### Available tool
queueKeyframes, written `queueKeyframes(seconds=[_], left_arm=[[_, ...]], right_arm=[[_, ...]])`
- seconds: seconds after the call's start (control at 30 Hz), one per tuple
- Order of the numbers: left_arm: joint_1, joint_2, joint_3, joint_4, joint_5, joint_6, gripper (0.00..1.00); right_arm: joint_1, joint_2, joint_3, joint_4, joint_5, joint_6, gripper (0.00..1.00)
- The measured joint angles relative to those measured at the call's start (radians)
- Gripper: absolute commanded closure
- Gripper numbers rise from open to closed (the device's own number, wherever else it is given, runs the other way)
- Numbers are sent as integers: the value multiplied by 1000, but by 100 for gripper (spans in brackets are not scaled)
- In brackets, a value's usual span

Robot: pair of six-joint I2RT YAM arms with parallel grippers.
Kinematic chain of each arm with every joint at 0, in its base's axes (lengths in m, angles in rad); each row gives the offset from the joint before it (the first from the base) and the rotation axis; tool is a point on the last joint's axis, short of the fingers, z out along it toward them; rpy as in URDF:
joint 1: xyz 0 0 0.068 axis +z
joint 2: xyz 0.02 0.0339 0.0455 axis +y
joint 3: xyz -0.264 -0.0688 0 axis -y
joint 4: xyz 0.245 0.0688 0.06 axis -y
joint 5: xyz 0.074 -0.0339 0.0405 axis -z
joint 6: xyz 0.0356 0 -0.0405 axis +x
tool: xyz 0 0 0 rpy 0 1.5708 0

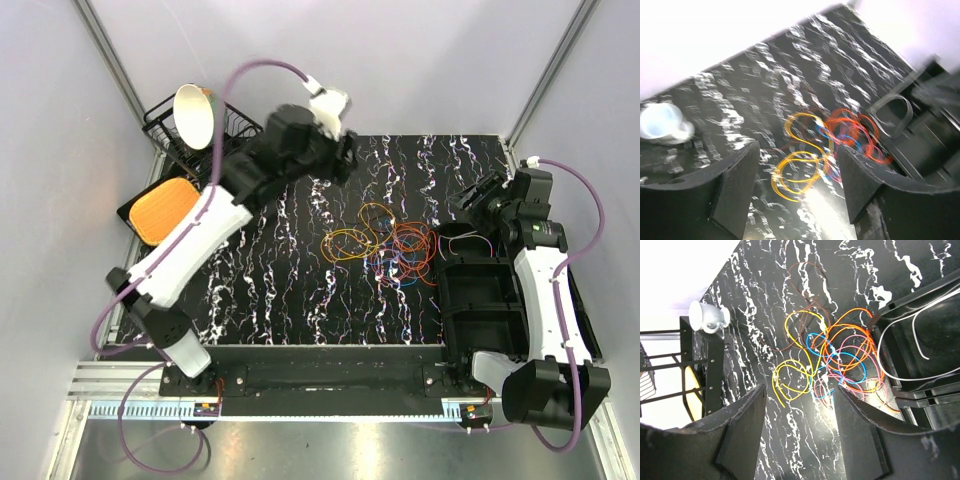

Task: Untangle the cables

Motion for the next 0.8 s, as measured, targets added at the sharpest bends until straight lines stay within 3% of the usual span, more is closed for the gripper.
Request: queueKeyframes(seconds=[0.1,0.3,0.8], left_arm=[[-13,35,-105,38,56,-4,31],[-12,255,-272,22,112,-1,30],[-14,421,-310,106,315,84,31]], right_arm=[[0,-6,-2,0,-10,3,37],[0,-15,-18,-1,-12,3,37],[0,-14,-32,-1,-32,-8,37]])
